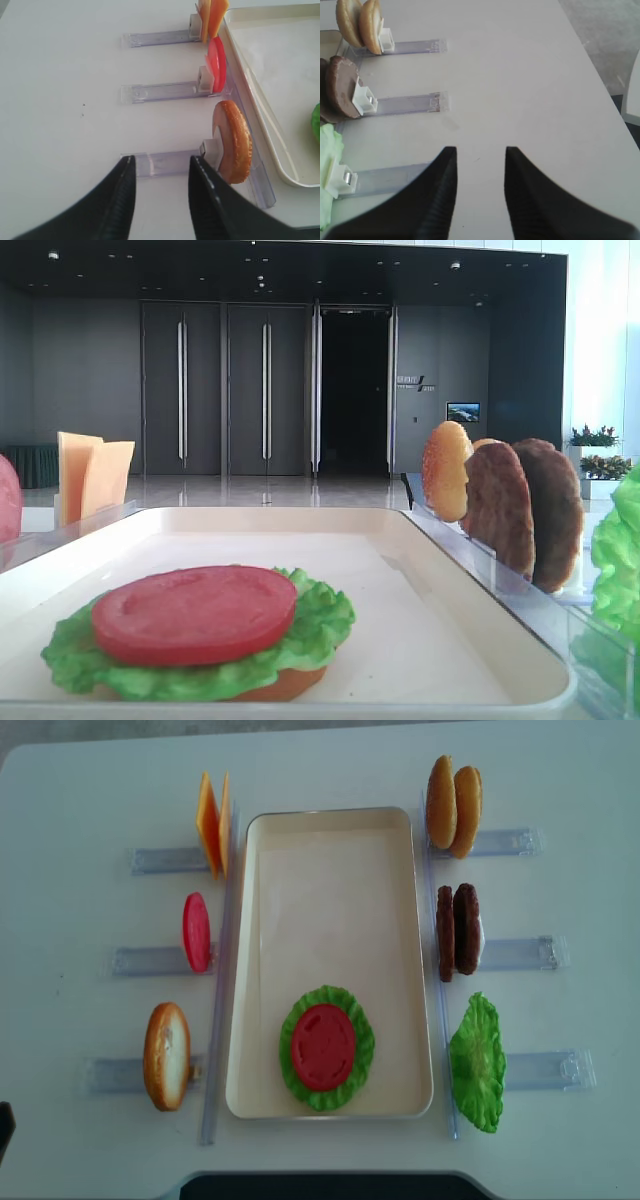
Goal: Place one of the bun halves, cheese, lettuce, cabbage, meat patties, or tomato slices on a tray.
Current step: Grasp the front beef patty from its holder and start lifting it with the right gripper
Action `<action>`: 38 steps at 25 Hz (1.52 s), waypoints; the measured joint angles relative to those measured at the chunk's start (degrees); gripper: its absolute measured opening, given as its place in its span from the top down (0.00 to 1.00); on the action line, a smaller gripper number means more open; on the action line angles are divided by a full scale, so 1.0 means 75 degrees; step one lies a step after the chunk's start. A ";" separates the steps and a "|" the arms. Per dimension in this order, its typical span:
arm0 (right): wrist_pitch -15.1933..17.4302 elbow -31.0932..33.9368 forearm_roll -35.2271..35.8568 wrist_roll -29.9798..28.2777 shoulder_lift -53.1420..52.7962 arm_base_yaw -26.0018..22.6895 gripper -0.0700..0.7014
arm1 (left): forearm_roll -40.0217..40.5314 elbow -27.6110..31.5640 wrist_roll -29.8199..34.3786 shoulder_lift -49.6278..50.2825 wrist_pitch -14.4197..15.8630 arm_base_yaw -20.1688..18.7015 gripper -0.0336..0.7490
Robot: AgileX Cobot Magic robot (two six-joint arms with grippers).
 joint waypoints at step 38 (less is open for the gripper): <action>-0.0018 -0.3431 0.1025 -0.0924 0.8741 0.0018 0.57 | 0.0000 0.0000 0.0000 0.0000 0.0000 0.0000 0.67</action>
